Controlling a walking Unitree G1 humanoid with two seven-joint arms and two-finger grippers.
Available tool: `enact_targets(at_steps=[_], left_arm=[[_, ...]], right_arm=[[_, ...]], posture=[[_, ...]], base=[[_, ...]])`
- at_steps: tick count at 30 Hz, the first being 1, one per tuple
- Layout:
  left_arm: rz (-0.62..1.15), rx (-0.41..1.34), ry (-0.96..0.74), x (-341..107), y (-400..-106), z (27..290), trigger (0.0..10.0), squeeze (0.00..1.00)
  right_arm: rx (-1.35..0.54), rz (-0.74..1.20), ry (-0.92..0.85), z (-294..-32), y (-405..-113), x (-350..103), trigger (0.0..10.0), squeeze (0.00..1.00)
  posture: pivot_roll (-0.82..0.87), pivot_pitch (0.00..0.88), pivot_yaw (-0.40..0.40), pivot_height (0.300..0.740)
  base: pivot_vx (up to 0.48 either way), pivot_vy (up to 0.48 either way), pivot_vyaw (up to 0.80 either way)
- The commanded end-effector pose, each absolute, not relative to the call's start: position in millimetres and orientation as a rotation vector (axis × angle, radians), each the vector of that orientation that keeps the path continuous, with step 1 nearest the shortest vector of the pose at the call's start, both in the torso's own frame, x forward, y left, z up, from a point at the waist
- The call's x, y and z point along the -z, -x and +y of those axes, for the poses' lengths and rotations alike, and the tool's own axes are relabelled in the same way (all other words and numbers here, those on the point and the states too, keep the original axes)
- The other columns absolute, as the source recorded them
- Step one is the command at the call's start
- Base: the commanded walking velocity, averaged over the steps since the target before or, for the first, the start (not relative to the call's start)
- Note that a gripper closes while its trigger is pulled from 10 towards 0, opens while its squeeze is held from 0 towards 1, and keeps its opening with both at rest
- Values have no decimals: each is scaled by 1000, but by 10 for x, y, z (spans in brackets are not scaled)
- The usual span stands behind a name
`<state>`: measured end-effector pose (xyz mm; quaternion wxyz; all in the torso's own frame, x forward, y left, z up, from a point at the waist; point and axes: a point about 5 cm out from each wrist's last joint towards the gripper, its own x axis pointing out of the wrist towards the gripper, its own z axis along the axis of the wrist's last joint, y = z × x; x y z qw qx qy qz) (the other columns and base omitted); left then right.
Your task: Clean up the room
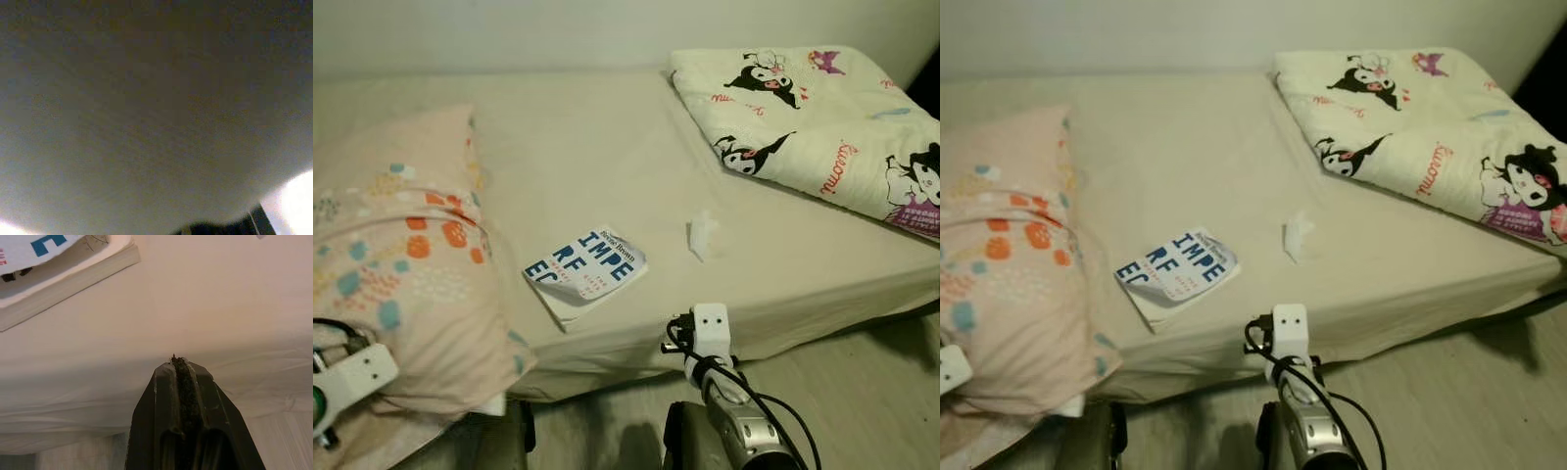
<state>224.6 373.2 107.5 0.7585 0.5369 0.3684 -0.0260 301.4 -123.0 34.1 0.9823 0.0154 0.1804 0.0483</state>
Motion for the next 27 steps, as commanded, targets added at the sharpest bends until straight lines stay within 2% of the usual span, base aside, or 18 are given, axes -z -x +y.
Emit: enact_targets(at_steps=[1,2,4,5,6,11,13,14,16,17,19,23,25,27], left_arm=[[790,-71,-1249,-1263,-2240,3936,0,0],[793,-109,-1284,-1356,-2228,4016,0,0],[793,-109,-1284,-1356,-2228,4016,0,0],[801,-172,-1350,-1491,-2210,4175,0,0],[812,-182,-1375,-1521,-2197,4226,0,0],[822,-150,-1380,-1476,-2198,4218,0,0],[819,-117,-1346,-1424,-2208,4156,0,0],[849,10,-1207,-1274,-2186,3970,0,0],[870,126,-1063,-1237,-2157,3788,0,0],[870,126,-1063,-1237,-2157,3788,0,0],[860,224,-962,-1309,-2153,3648,0,0],[833,300,-880,-1397,-2155,3533,0,0],[787,486,-751,-1607,-2125,3316,0,0],[788,616,-698,-1742,-2075,3208,0,0]], right_arm=[[-93,388,-37,-1223,-2982,-281,10000,0],[-94,390,-38,-1220,-2980,-277,10000,0],[-94,390,-38,-1220,-2980,-277,10000,0],[-97,392,-38,-1208,-2977,-271,10000,0],[-97,392,-39,-1204,-2977,-269,10000,0],[-94,392,-41,-1206,-2976,-267,10000,0],[-93,392,-41,-1208,-2974,-265,10000,0],[-89,394,-41,-1216,-2967,-260,10000,0],[-85,394,-41,-1237,-2956,-257,10000,0],[-85,394,-41,-1237,-2956,-257,10000,0],[-83,398,-39,-1258,-2945,-248,10000,0],[-87,402,-34,-1266,-2937,-238,10000,0],[-94,405,-30,-1265,-2938,-231,10000,0],[-97,406,-28,-1259,-2945,-232,10000,0]], posture=[[216,99,-48,591],[216,99,-48,591],[216,99,-48,591],[222,102,-45,591],[222,102,-45,591],[222,102,-45,591],[222,102,-45,591],[208,96,-33,591],[205,96,-39,591],[205,96,-39,591],[210,99,-47,591],[212,99,-50,591],[214,97,-53,591],[214,97,-53,591]], base=[[0,0,0],[0,0,0],[0,0,0],[0,0,0],[0,0,0],[0,0,0],[0,0,0],[0,0,0],[0,0,0],[0,0,0],[0,0,0],[0,0,0],[0,0,0],[0,0,0]])
